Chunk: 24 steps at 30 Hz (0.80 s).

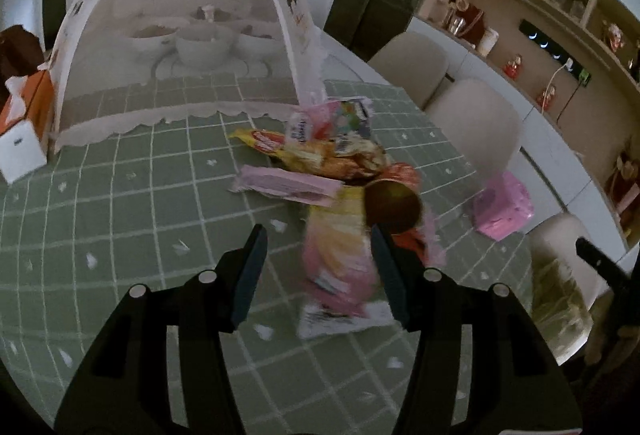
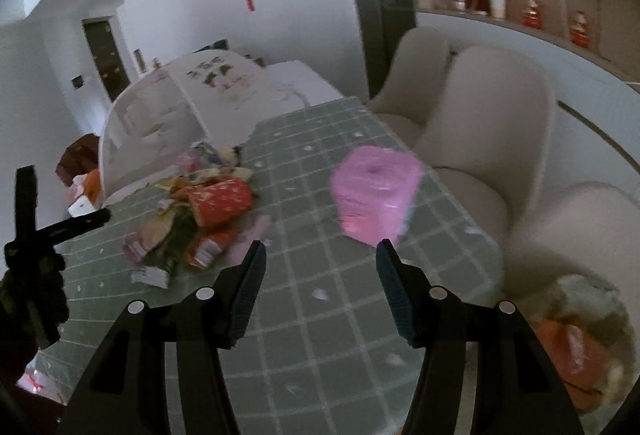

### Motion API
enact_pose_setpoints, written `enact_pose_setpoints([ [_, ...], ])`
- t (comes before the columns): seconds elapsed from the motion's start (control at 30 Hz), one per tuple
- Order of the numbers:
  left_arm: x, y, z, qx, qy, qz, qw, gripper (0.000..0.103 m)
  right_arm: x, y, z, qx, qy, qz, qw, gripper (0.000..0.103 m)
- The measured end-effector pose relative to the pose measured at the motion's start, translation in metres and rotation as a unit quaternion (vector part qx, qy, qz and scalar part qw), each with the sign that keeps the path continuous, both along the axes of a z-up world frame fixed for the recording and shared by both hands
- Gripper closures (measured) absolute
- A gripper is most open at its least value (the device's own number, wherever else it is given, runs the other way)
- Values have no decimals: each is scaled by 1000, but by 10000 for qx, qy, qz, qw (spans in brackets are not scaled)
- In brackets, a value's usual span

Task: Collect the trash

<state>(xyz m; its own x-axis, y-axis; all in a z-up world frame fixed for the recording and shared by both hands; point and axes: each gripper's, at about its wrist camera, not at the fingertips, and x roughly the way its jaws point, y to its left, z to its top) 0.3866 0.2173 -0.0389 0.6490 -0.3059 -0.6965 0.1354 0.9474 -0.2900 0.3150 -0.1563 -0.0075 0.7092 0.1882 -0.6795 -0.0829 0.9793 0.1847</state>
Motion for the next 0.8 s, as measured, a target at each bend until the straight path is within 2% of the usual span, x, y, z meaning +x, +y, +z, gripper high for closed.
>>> enact_pose_setpoints([
  [0.1, 25, 8, -2, -53, 31, -258, 9996, 52, 15, 23, -10, -168, 140, 198, 9996, 49],
  [0.2, 59, 5, 7, 179, -247, -589, 9978, 51, 28, 39, -20, -301, 324, 338, 9984, 49],
  [0.27, 83, -4, 12, 468, -473, -877, 9939, 51, 38, 47, -31, -267, 553, 533, 9967, 49],
  [0.4, 135, -23, 2, 632, -433, -1258, 9891, 51, 50, 54, -48, -433, 754, 542, 9947, 49],
  [0.5, 180, -38, -17, 595, -185, -1515, 9865, 51, 63, 56, -61, -425, 967, 511, 9931, 49],
  [0.6, 213, -41, -36, 560, 144, -1395, 9885, 49, 73, 60, -72, -469, 1118, 539, 9912, 49],
  [0.63, 221, -42, -43, 428, 342, -1431, 9882, 49, 75, 62, -74, -483, 1146, 569, 9906, 49],
  [0.73, 225, -49, -58, 223, 895, -1591, 9829, 54, 78, 66, -77, -560, 1165, 686, 9892, 49],
  [0.8, 215, -51, -64, 207, 1021, -1629, 9811, 62, 80, 67, -80, -546, 1190, 754, 9885, 49],
])
